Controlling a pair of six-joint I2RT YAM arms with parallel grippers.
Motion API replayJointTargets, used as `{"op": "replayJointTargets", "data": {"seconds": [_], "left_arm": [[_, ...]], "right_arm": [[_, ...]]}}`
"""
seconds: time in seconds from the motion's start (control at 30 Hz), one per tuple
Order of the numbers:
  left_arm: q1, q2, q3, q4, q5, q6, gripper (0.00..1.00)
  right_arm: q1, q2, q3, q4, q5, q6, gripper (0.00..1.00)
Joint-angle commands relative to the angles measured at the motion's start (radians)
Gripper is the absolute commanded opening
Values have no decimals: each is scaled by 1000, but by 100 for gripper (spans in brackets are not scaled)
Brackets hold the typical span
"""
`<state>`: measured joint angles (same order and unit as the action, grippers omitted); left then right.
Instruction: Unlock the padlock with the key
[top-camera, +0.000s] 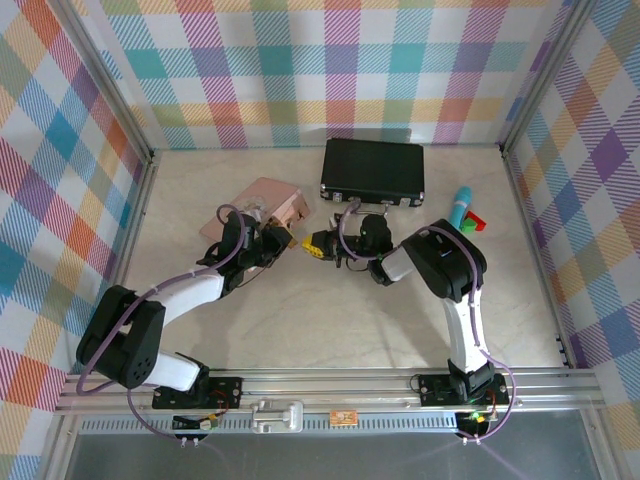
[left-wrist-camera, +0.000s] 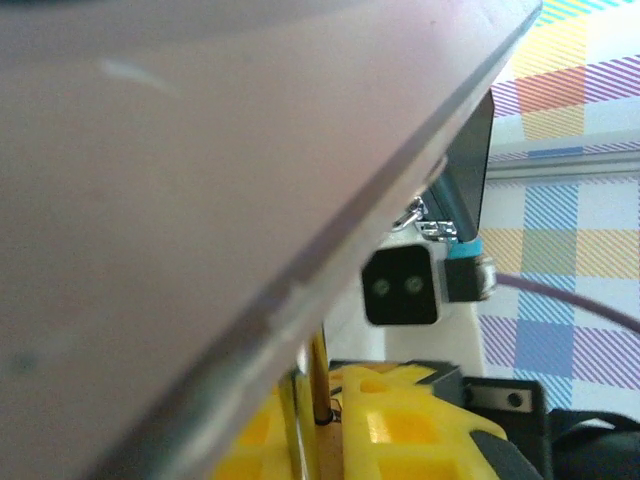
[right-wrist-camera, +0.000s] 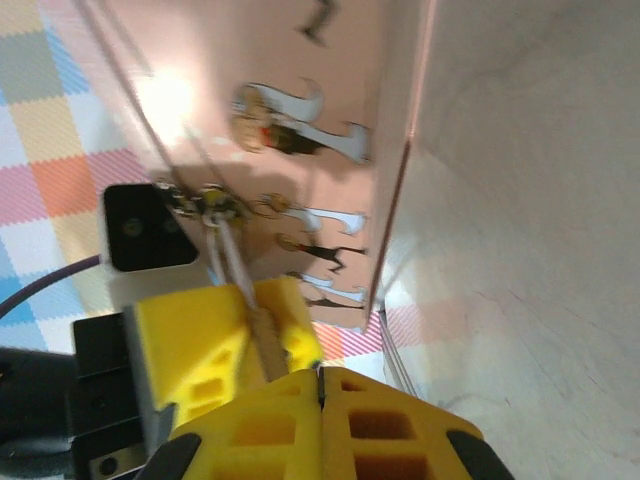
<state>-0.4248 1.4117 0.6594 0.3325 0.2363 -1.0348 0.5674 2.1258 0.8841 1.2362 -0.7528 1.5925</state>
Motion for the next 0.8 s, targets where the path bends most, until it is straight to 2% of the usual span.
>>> {"op": "replayJointTargets", "data": {"seconds": [0.0,0.17,0.37,0.6,0.77], "left_arm": [[-13,-47,29,65,-73,-3,0],[-28,-59,48,31,-194,-11,0],[-80,-42,45,20,-330,-38,0],[-118,15,43,84,-352,-86,0],[-136,30,48,100,-370,-98,0]], "right_arm": [[8,-34,-43,76,67,64,0],[15,-77,-116,73,107,79,0],[56,-152,-176,-41,262,26,0],[127,-183,-146,-91,426,39,0],[138,-204,-171,-65,550,43,0]]}}
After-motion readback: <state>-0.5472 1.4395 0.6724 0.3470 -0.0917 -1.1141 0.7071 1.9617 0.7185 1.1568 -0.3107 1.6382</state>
